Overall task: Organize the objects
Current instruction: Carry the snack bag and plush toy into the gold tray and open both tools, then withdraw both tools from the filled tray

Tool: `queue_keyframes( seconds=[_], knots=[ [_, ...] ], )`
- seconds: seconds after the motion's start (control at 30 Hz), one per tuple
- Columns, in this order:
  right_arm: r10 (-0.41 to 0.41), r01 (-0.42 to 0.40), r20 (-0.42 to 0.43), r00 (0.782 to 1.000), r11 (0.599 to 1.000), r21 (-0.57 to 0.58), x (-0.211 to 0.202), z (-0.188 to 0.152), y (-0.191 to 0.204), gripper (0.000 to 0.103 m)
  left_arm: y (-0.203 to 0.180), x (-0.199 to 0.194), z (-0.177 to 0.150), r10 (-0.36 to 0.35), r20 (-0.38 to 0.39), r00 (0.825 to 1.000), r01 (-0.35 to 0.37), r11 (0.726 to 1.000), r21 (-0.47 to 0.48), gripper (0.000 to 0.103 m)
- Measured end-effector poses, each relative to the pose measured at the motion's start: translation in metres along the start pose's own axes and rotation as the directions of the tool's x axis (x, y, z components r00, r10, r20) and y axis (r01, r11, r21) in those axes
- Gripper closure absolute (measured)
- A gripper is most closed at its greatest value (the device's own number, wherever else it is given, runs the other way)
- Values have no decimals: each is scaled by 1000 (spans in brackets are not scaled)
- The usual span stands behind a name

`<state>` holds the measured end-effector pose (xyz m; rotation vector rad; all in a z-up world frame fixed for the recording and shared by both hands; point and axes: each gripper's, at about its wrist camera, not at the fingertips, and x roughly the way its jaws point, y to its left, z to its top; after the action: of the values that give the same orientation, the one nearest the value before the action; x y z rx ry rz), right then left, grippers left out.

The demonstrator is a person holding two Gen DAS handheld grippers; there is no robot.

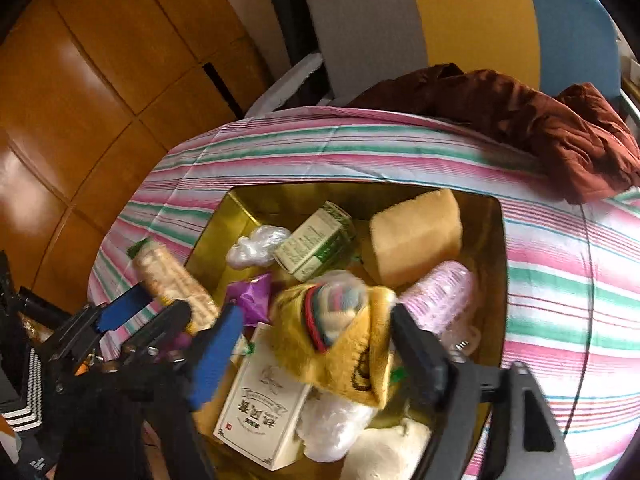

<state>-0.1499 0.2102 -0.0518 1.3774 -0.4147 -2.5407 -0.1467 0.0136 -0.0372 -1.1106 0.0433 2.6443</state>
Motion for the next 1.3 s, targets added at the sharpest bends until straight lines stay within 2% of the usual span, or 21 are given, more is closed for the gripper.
queue_keyframes(
  seconds=[0.23,0.4,0.57,0.67,0.8,0.97,1.1,1.2,1.3],
  knots=[
    [-11,11,44,999,1000,-12,-19,-10,5,22,-3,-10,0,13,36,999,-12,1000,-2,27],
    [-34,35,71,997,999,-10,-31,-21,5,22,-5,-26,-8,44,63,997,-43,999,-12,26],
    [-107,110,98,989,993,-33,-42,-34,9,22,-3,-48,-21,109,94,990,-105,994,-42,24],
    [-165,169,119,979,985,-25,-51,-44,9,22,-3,-65,-27,121,114,986,-113,991,-71,15],
    [-213,212,138,967,977,22,-62,-57,1,22,-8,-80,-35,127,118,985,-116,988,-98,9],
    [-288,285,168,943,958,42,-77,-81,-1,22,-17,-88,-44,106,99,989,-95,989,-112,2],
    [-380,388,226,897,922,11,-90,-104,7,22,-24,-93,-54,92,84,992,-82,990,-117,0],
    [-409,423,256,876,906,1,-96,-116,12,22,-29,-96,-60,79,82,994,-69,992,-108,0],
    [-407,423,264,874,906,-1,-99,-120,13,22,-33,-99,-66,76,77,994,-68,992,-110,0]
  ],
)
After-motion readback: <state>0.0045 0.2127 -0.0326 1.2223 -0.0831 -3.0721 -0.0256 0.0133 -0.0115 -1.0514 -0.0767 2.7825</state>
